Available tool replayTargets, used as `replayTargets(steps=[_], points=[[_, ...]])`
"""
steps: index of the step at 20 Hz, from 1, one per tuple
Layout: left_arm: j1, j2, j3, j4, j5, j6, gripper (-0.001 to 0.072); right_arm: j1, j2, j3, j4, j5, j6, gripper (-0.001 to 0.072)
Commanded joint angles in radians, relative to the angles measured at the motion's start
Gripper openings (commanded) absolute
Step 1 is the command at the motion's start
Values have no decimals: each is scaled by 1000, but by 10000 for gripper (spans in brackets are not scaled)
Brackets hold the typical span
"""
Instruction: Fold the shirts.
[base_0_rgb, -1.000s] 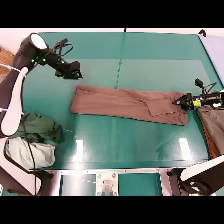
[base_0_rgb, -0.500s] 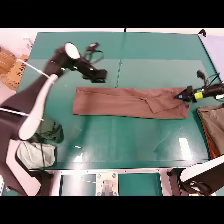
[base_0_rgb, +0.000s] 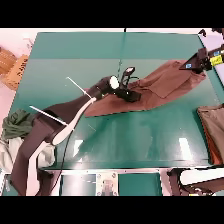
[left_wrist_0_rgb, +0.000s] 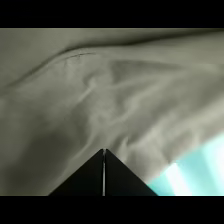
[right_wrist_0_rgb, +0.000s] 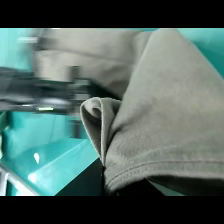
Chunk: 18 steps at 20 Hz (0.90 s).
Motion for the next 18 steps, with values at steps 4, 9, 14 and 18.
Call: replayTargets(steps=[4,9,14,18], points=[[-16,-54,17,-93,-31,4,24,149,38,19,-103,0,121,20],[151,20,191,86,-477,46,23,173,35,0,-123,-42,183,20],[395,244,208,296,-775,27,24,370,30,-21,-125,-205,271,20],[527,344,206,296,-794,13,24,637,-62,-64,-124,-474,359,20]])
